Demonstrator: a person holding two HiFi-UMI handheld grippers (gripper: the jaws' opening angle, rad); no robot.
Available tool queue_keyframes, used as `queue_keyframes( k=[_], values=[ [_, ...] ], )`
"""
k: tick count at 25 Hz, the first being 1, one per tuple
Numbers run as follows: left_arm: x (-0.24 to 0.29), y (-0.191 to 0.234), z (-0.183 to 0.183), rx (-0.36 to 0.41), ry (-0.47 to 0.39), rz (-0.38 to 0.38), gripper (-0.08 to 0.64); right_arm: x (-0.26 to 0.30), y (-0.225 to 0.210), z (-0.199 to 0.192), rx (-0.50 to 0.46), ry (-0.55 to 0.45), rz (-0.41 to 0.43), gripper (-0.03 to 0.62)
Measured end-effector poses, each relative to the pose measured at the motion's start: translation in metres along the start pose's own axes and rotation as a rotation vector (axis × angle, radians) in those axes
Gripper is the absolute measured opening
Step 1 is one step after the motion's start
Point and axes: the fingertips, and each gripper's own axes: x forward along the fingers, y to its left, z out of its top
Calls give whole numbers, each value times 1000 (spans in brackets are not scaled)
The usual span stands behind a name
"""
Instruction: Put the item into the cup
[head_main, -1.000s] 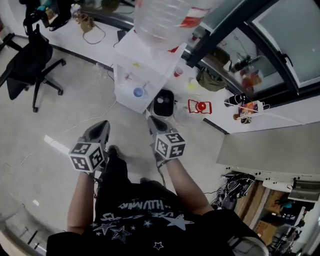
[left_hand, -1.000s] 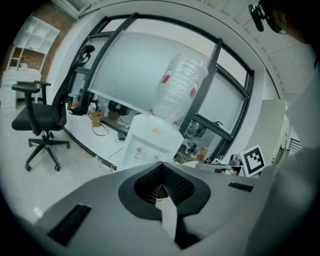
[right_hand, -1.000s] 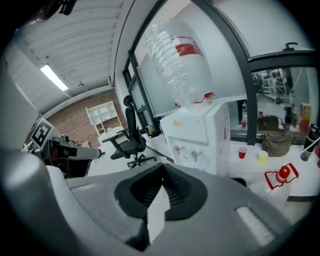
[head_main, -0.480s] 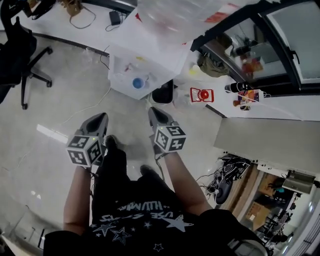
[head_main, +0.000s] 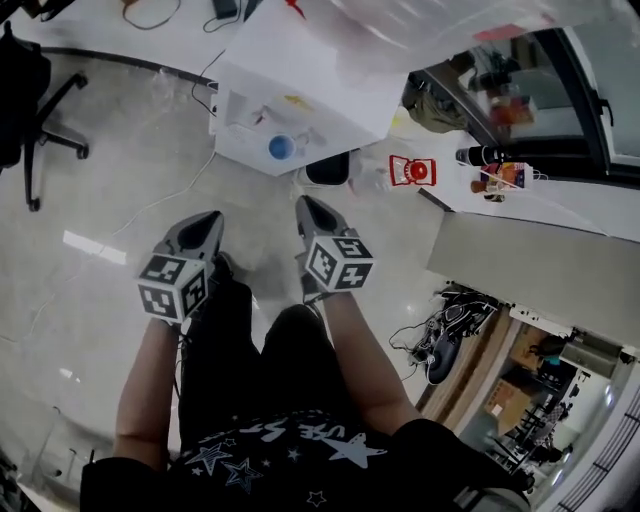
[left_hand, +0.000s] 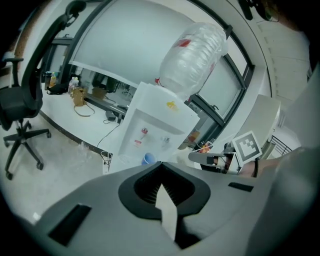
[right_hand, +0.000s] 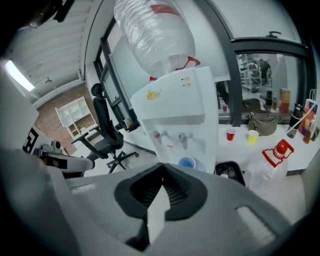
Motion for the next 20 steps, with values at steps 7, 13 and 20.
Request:
queue_keyframes(
  k=[7, 13, 20],
  values=[
    [35, 9, -13, 26, 31, -26, 6, 30, -12, -7, 8, 17, -2, 2],
    [62, 29, -20, -8, 27, 16, 6, 65, -32, -11, 10, 23, 26, 2],
    [88, 50, -27, -72, -2, 66, 6, 108, -48, -10, 0, 26, 80, 2]
  ],
)
